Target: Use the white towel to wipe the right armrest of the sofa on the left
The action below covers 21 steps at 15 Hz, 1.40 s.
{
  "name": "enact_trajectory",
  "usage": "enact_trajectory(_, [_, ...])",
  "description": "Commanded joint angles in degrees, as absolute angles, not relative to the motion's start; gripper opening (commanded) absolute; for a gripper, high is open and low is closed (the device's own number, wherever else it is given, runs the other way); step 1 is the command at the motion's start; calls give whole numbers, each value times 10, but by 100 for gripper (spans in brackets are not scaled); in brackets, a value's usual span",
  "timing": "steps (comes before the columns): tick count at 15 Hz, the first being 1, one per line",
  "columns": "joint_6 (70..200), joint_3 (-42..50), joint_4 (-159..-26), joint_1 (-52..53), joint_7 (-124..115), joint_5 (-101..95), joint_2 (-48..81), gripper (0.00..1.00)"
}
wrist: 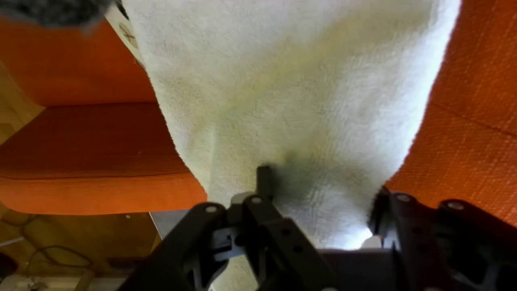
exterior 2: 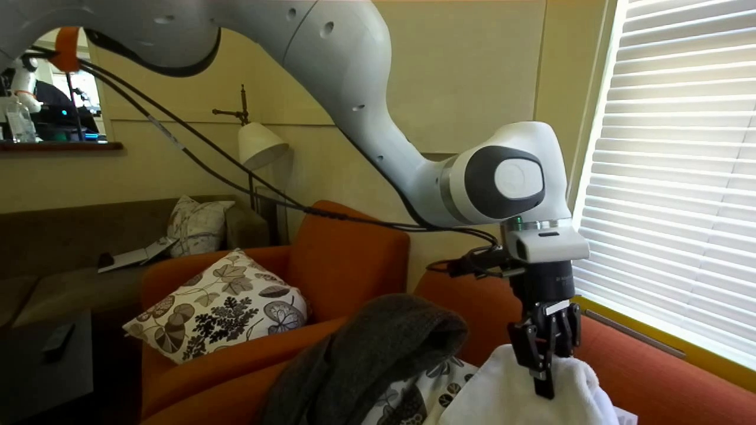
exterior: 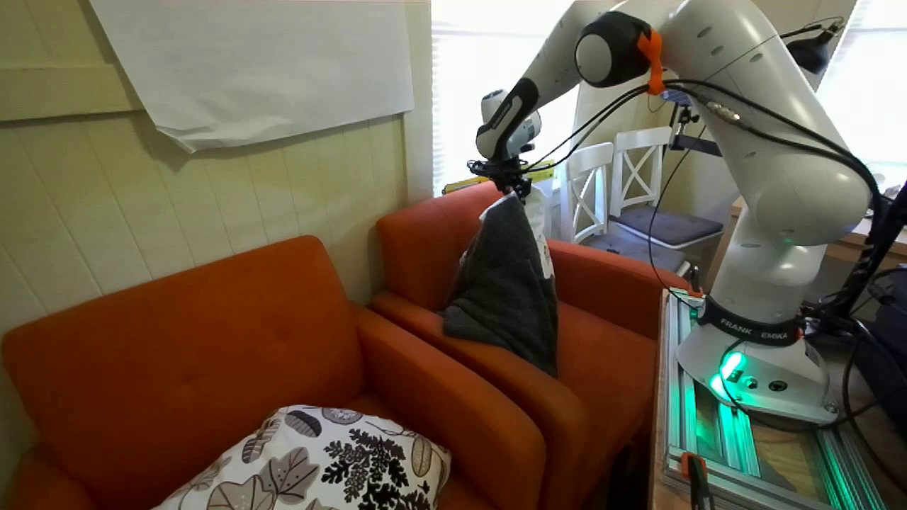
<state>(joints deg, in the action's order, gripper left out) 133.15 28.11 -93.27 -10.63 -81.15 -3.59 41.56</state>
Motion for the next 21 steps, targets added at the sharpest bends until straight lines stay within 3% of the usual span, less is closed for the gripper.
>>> enact_trajectory(1, [1265,245,-912,-140,-770,-23,393,22])
enact_trajectory(4, [1222,233,-909,-154,-737,-24,375,3])
enact_trajectory(5, [1206,229,-909,-160,-721,-23,368,1])
enact_trajectory(13, [1196,189,-957,-195,-502,1,281,3])
enact_trajectory(21, [1179,150,-1025,-125,-354,-14,189,3])
